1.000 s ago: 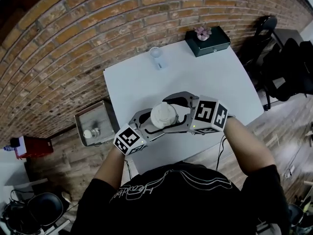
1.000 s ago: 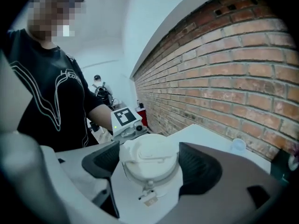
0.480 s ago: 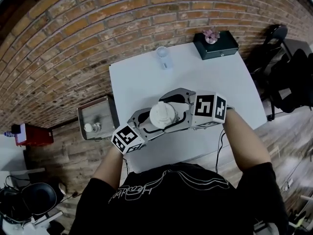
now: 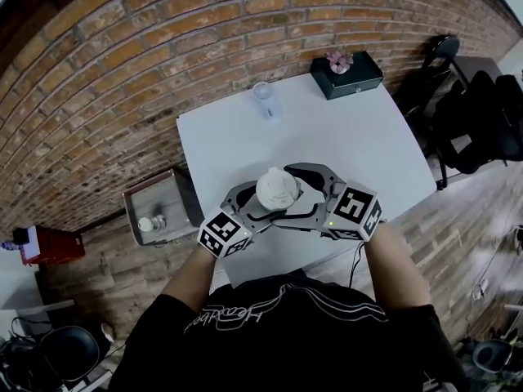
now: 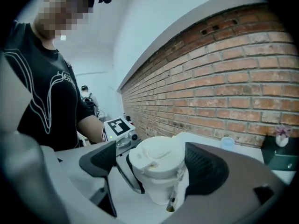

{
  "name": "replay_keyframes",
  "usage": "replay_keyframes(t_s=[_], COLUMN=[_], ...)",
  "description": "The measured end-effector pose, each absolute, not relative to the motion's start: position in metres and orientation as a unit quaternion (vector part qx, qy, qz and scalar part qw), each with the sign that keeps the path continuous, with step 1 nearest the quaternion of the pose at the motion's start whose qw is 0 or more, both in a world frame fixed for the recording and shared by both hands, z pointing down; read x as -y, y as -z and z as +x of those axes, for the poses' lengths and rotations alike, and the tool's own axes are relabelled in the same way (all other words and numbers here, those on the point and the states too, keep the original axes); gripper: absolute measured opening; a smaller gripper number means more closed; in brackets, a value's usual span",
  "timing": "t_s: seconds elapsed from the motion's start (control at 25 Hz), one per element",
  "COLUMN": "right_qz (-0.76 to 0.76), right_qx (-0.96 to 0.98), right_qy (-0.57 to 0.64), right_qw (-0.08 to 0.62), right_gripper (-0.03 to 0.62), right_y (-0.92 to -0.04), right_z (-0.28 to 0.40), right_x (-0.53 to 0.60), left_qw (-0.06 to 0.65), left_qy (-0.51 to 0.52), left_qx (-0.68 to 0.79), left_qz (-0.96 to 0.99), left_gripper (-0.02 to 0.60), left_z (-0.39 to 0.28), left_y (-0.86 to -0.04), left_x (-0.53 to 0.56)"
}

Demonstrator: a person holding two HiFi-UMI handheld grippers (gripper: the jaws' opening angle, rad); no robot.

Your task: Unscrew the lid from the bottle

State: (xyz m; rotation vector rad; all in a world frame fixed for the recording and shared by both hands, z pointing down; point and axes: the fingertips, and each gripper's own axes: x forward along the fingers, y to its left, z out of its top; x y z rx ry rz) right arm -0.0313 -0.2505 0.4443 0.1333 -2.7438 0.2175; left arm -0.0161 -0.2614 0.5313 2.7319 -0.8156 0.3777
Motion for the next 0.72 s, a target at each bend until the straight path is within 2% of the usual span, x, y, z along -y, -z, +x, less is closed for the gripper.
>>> replay_keyframes(t_s=[0.32,0.56,0.72], right_qz=[0.212,0.286,0.283], right_qx=[0.958,0.939,0.938], right_qy=[-0.091,-0.085,-0.083], right_qw=[0.173,0.172,0.181], right_gripper=[0.427,0.337,0.345], right_y=[-0.447,-0.447,-0.447], right_z=[-0.032,-0.03,-0.03], right_x=[0.261,0.274,0.274], left_qw=[0.133,0.135,0.136], left_qy=[-0.127,-0.138,-0.144], left_qx=[0.286,0.281,0.276], left_qz=[0.94,0.94,0.941], left_gripper=[0.364,0.364,0.364], left_z=[-0.016,-0.015,-0.015], left_y=[-0.532,-0.532,-0.532], left_x=[0.263,0.264,0.263])
